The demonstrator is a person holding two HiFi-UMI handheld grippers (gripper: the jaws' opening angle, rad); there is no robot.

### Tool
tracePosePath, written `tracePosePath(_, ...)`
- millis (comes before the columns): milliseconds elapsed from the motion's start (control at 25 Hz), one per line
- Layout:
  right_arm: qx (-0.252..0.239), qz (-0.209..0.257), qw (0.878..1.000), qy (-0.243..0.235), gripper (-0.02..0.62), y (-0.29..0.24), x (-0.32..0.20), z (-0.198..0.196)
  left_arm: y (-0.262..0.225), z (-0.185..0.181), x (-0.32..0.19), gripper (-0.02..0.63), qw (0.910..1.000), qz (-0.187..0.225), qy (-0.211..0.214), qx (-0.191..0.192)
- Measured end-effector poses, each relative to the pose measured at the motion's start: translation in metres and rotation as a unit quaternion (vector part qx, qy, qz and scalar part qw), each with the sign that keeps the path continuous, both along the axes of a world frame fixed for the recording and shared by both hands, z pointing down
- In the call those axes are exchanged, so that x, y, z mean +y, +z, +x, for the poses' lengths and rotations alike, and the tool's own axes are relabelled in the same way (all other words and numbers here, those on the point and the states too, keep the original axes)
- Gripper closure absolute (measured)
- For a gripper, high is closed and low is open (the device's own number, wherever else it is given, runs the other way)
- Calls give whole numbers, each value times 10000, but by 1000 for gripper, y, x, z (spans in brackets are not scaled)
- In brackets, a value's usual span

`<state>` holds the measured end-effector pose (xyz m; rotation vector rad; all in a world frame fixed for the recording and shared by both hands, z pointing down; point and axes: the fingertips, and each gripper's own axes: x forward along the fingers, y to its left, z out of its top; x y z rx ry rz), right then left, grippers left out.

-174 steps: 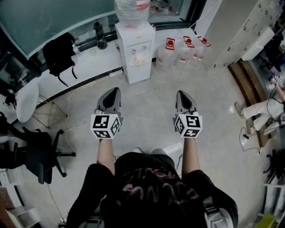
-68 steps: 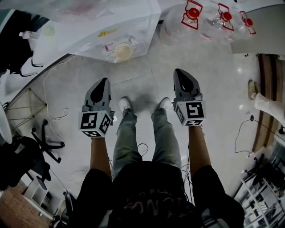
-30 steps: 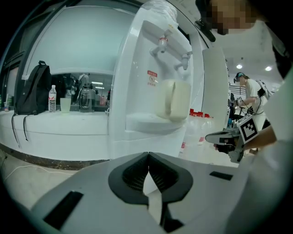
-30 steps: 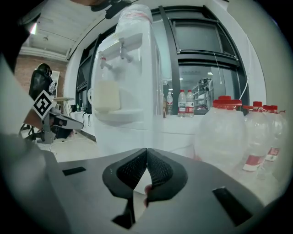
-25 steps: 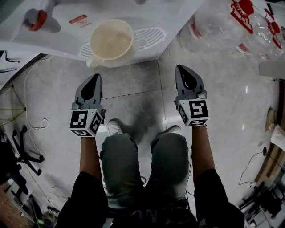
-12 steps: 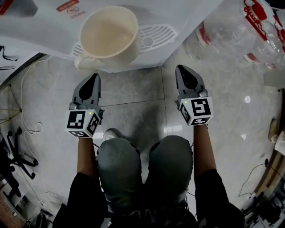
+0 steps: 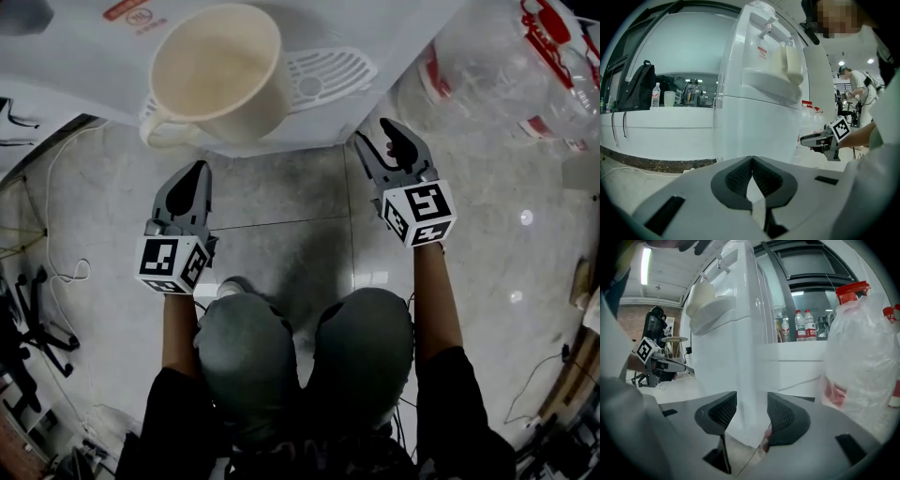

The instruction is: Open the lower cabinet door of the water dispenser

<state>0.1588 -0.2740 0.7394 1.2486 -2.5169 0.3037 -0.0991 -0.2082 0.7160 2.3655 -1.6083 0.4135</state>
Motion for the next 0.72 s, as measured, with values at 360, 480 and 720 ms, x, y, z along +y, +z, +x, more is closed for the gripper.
tracePosePath(360,9,-10,9989,-476,334,2,-20,-17,6,6,5,595,9999,-22,157,-39)
tracePosePath(480,-104,-108,9977,-663,334,4,-20,-19,8,7,7,595,9997,-54,223,-51)
tracePosePath(720,-89,-134,9954,-942,354,3,-20,-25,11,10,7,596,9991,-73,420,-85)
